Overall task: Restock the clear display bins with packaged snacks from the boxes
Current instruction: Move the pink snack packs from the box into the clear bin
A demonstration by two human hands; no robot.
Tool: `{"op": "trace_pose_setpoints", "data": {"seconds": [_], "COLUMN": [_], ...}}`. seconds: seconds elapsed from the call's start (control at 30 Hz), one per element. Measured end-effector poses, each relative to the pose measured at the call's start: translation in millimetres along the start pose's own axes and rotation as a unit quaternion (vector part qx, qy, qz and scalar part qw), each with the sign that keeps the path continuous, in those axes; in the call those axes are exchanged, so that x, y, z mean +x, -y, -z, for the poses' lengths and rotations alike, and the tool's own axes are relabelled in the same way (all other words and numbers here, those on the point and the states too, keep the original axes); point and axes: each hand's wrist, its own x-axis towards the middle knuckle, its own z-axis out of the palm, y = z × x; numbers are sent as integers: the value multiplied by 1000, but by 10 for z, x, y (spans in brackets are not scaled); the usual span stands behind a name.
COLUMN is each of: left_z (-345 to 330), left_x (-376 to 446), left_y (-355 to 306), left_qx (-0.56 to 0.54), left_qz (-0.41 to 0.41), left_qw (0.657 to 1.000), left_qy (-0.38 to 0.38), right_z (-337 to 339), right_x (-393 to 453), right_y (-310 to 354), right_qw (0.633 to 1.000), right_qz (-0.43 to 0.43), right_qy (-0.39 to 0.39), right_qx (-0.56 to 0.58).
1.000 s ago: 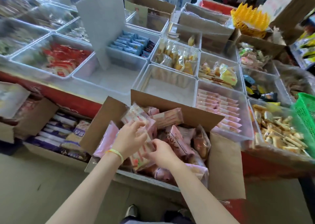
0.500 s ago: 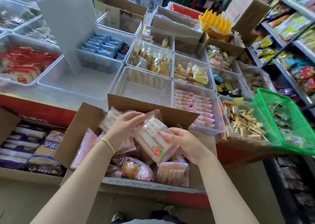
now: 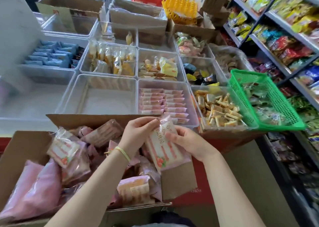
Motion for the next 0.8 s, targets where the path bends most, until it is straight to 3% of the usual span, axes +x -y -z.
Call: {"op": "trace_pose_setpoints", "data": {"seconds": [0.17,0.3,0.4,0.47,0.53,0.6,0.63,0.7,0.8], "left_z": [-785,-1169,-1255,-1263,-1253,-1262,-1273,-1289,-1285], "left_x": [390,758,1018,1155,1263,1322,1321,1298,1266], "left_y": [132,363,663,808,938,1030,1059,1121,1162], "left_qx": [16,8,139,319,503,650,689,720,738], "left_qz": [-12,55,64,38,18,25,34,47,35], "left_qw": [999,997,984,945,864,758,722,689,671], "left_qy": [-34,-62,-86,-65,-17,37,53,66,64], "right_z": [870,1580,1829,1846,1807,1722,1661,1499,1281], "right_x": [171,524,869,1112,1349,1528,1603,1691,1849], "right_y": [-84,-198,-193,-185,-194,-182,-172,-141,-286], "right_qw": [998,986,974,972,945,867,818,745,705], "right_qz": [-18,11,66,90,86,63,55,48,-3], "right_qy": [-17,-158,-208,-171,-110,-34,-1,48,92], "right_qx": [-58,-43,-55,-136,-295,-493,-573,-664,-703]}}
